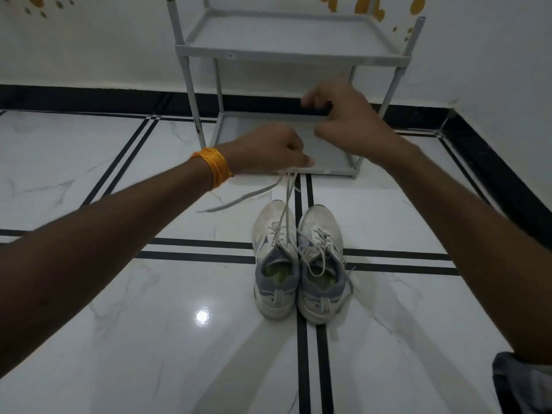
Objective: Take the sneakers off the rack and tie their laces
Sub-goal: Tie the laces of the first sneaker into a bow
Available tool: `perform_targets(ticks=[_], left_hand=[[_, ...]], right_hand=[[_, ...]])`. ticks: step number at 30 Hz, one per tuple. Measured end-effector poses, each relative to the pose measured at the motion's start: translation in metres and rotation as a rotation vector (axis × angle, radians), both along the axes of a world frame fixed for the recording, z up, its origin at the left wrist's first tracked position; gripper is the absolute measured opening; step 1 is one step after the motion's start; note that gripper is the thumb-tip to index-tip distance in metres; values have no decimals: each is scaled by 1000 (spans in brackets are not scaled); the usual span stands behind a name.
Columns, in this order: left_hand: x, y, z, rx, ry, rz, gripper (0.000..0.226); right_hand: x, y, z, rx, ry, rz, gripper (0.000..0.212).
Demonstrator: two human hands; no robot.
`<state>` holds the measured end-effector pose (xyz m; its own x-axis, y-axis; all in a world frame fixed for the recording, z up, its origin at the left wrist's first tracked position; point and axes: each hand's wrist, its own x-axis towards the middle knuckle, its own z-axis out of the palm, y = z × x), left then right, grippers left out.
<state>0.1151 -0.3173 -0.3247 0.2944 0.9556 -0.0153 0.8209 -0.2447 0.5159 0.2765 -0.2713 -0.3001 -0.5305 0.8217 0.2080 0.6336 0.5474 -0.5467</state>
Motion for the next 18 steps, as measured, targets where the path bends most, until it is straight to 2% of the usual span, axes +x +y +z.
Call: perform_targets(ticks=[2, 4, 9, 12, 14, 15, 18], left_hand=[[-4, -1, -7, -109, -262, 118, 39], [-10, -2, -14, -161, -405, 163, 39], [-14, -3, -16, -280, -598, 144, 42], [-13, -5, -17, -297, -616, 124, 35], [-12, -6, -19, -276, -613, 132, 35], [-11, -6, -20, -262, -619, 143, 35], [-14, -6, -20, -251, -665, 186, 26]], right_hand=[[8, -7, -10, -297, -112, 53, 34], [11, -16, -24, -461, -112, 142, 24], [7, -19, -43, -418, 304, 39, 16], [3, -17, -43, -495, 246, 79, 19], [0, -21, -45, -511, 210, 144, 9], [-1, -22, -46, -496, 222, 139, 6], [5, -18, -42, -436, 310, 13, 15]])
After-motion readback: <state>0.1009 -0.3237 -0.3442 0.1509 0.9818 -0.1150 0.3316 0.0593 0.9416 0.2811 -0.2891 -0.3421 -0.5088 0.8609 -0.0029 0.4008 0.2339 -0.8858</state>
